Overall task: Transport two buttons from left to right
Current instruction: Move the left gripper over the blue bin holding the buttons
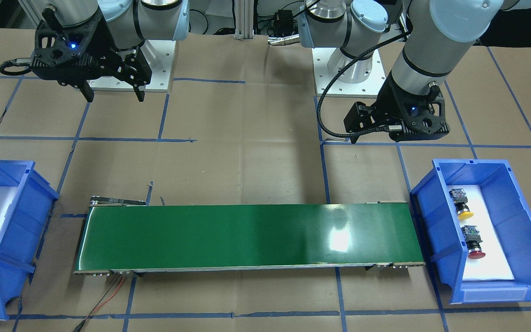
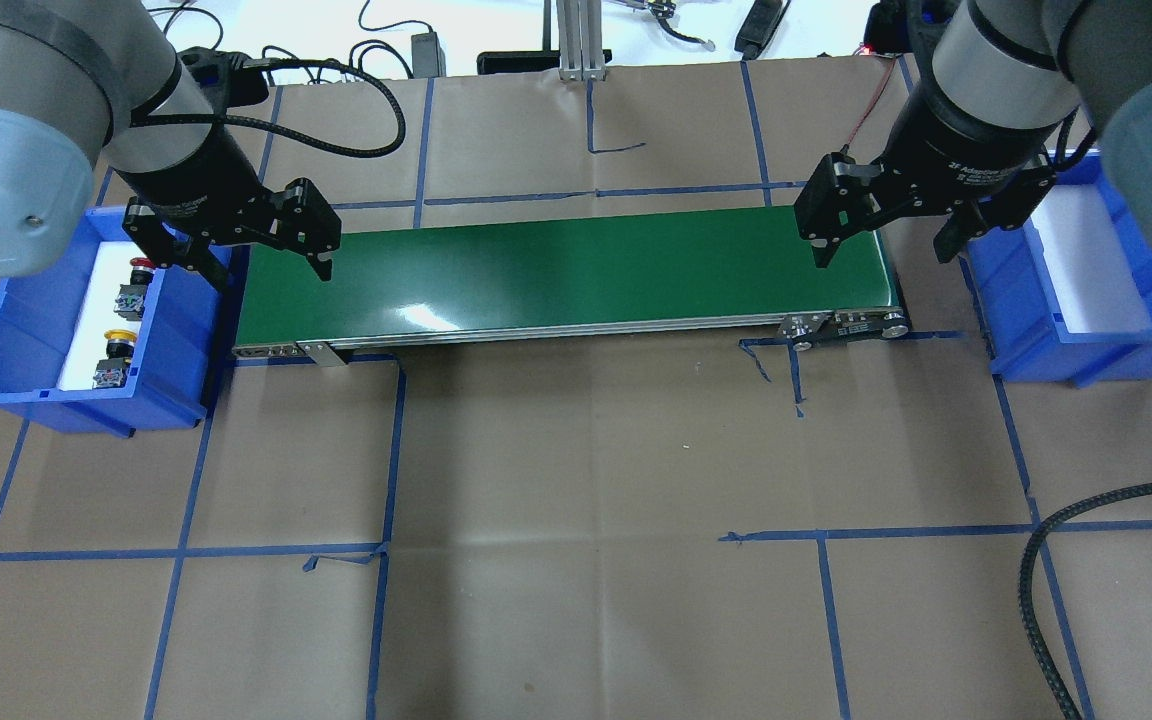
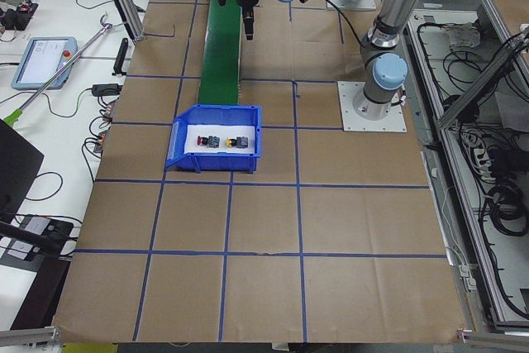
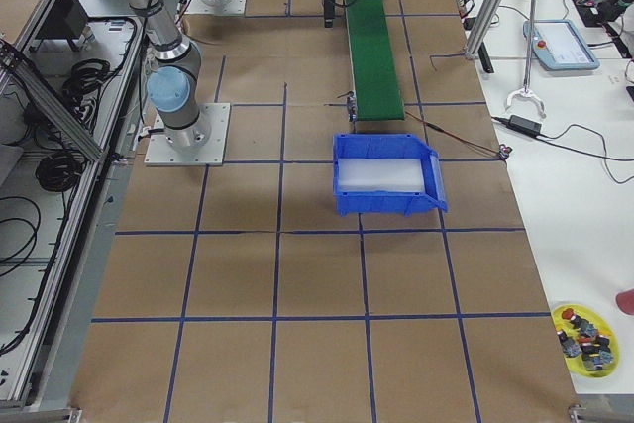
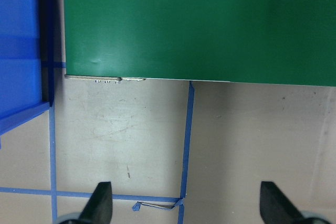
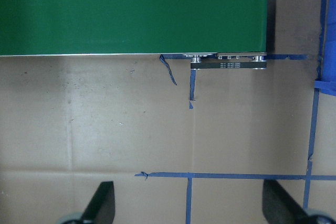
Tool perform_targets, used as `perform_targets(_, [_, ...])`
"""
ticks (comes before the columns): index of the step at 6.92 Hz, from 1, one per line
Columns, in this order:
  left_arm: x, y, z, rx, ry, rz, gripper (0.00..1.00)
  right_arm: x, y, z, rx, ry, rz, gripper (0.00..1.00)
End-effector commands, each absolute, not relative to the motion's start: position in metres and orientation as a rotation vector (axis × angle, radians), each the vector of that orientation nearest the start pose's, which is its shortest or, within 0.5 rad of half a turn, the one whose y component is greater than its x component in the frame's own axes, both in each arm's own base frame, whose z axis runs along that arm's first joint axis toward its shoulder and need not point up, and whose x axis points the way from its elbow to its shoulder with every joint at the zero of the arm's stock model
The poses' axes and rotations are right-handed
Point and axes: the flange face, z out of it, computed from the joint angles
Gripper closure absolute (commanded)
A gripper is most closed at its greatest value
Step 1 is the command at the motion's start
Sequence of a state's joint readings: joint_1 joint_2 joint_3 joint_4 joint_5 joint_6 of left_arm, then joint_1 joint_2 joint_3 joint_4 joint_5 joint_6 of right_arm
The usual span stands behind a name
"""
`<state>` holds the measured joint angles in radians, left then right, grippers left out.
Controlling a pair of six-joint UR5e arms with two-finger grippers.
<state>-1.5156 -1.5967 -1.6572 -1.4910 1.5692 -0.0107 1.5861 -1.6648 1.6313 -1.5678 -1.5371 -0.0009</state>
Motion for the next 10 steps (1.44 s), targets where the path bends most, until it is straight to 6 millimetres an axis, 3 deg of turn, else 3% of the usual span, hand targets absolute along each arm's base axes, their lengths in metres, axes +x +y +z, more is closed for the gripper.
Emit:
perform_targets(1, [-0.106,-0.504,0.441,-0.104,3.142,0.051,0.0,0.144,-0.451,0.505,-0.025,3.107,-0.054,0.0])
perform_targets(8, [-0.098,-0.502,0.45,-0.087,3.135,0.022,0.0,0.144,-0.451,0.503,-0.022,3.106,-0.045,0.0])
perform_targets(9, [-0.084,-0.506,0.457,-0.008,3.128,0.002,0.0,0.144,-0.451,0.503,-0.022,3.107,-0.047,0.0])
perform_targets(10, [-0.052,-0.508,0.459,-0.014,3.132,0.0,0.0,0.144,-0.451,0.503,-0.022,3.107,-0.047,0.0])
